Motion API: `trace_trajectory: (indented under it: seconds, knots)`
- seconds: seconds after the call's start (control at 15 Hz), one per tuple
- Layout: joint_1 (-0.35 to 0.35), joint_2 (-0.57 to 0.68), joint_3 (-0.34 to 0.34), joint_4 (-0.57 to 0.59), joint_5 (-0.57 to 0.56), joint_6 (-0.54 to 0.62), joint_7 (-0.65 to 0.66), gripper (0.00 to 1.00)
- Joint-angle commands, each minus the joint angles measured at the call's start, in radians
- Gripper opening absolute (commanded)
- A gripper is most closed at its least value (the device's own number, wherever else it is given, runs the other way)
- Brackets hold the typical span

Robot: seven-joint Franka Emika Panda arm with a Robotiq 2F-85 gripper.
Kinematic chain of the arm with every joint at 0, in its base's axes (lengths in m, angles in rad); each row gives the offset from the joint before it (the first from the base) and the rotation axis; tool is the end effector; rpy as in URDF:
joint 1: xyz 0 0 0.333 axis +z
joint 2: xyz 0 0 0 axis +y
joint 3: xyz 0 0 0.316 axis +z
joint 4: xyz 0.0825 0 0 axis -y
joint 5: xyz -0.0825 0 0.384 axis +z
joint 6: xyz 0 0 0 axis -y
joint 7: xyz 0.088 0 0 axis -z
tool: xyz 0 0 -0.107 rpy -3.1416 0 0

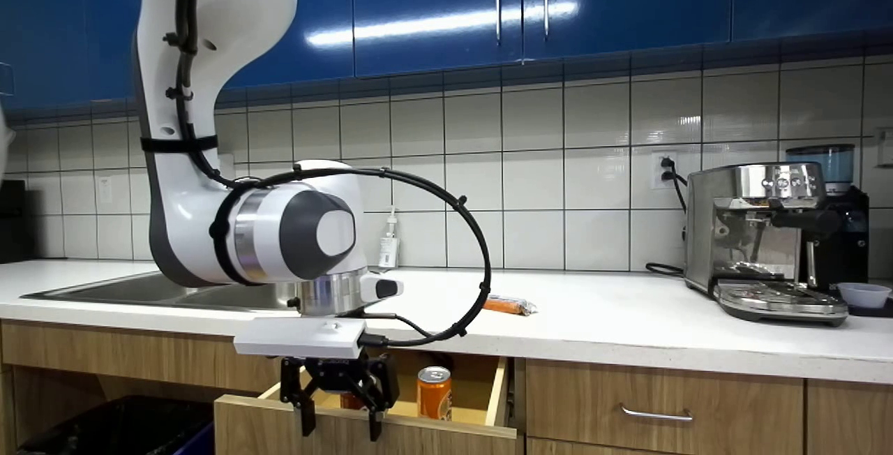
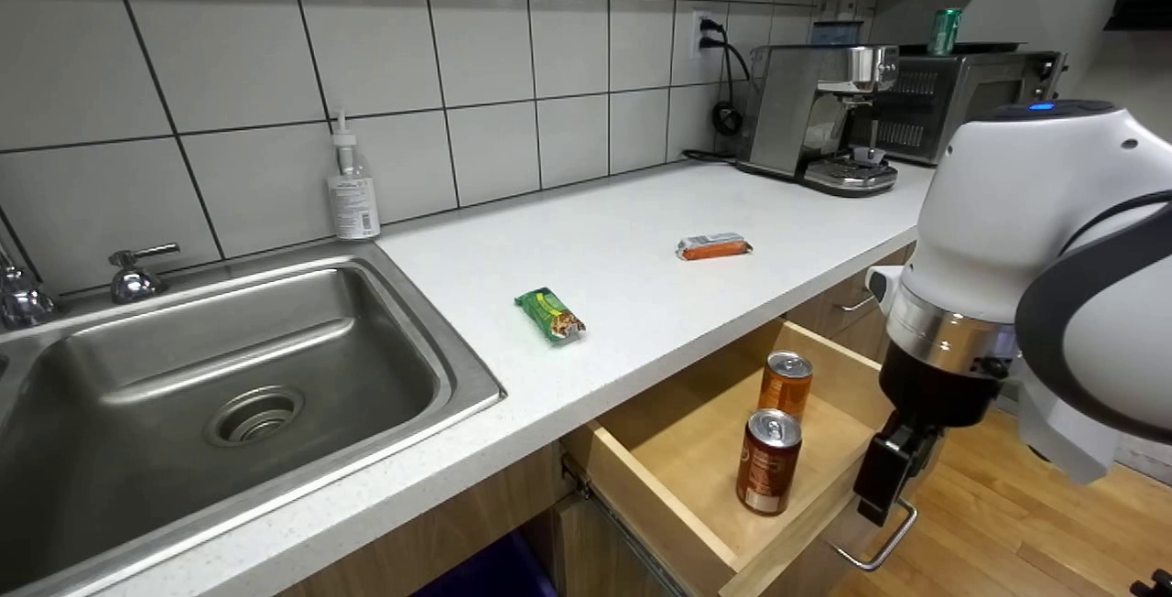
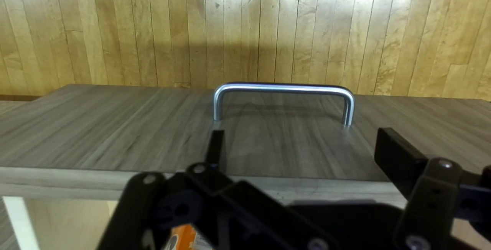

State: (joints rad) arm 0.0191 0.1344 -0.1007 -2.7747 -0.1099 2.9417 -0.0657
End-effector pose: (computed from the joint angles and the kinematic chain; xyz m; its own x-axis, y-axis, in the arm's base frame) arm 0.3832 -0.0260 0.1764 0.9953 0.0930 0.0278 0.0918 -0.9949 0.0407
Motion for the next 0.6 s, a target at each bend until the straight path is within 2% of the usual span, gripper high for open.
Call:
trace_trajectory:
  seconds: [0.0, 0.53]
  knots:
    - [-0.007, -0.022, -0.019, 0.001, -0.052, 0.008, 0.036, 1.0]
    - [-0.016, -0.004, -0.004, 0.003, -0.034, -0.003, 0.016, 1.0]
